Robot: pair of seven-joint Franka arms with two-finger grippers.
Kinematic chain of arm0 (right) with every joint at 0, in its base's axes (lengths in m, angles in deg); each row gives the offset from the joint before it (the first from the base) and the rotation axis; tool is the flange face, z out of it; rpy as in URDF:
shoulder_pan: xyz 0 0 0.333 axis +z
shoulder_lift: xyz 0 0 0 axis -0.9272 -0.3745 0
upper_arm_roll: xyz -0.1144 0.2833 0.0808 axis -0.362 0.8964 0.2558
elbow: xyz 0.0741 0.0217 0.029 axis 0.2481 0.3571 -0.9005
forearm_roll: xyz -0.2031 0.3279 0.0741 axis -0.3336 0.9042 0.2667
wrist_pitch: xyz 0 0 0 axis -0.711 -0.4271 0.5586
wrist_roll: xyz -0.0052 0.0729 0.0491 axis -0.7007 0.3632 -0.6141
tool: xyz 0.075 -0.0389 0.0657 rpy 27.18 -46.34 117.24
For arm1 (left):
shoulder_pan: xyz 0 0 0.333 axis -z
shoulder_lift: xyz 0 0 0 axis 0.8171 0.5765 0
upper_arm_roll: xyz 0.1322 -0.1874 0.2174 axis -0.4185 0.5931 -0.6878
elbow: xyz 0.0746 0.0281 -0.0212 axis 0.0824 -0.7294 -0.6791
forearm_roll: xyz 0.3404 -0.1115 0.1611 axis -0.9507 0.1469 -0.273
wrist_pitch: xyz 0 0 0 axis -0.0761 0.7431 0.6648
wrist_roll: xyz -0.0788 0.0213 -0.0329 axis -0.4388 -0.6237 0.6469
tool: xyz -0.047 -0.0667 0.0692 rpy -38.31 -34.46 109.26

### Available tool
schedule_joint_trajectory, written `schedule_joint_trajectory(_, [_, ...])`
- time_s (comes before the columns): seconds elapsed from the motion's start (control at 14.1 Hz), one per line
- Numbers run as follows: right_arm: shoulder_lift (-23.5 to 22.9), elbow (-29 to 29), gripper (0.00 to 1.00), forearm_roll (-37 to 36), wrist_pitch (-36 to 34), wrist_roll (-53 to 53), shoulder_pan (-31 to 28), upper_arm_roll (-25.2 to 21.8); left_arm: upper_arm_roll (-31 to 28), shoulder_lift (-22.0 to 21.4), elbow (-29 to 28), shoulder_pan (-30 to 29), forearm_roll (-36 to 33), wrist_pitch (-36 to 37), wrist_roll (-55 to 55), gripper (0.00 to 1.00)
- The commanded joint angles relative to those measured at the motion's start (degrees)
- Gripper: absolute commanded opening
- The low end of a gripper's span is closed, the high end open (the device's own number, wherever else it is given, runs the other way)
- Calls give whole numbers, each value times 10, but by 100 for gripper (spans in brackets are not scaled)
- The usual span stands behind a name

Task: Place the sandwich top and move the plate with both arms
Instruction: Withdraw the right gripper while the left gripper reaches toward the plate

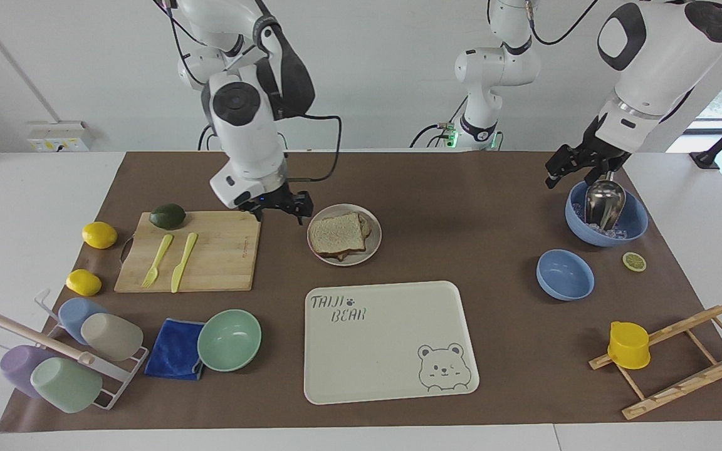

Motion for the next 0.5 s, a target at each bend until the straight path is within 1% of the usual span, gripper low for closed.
schedule_joint_trajectory(0.0, [34,10,100,14,-41,74,-64,5,0,-18,-67,35,52,-72,-10,100])
schedule_joint_trajectory(0.07, [47,11,100,13,-65,90,-86,5,-2,-18,-86,60,67,-104,-18,100])
schedule_joint_trajectory(0.14, [56,11,100,10,-88,113,-93,4,-2,-12,-102,81,74,-135,-29,100])
schedule_joint_trajectory(0.21, [65,11,100,4,-109,141,-104,2,-2,3,-113,107,76,-167,-48,100])
schedule_joint_trajectory(0.36, [71,11,100,3,-121,194,-146,4,-2,45,-116,154,79,-216,-81,100])
schedule_joint_trajectory(0.43, [77,12,100,3,-137,195,-149,5,-2,63,-116,181,87,-247,-99,100])
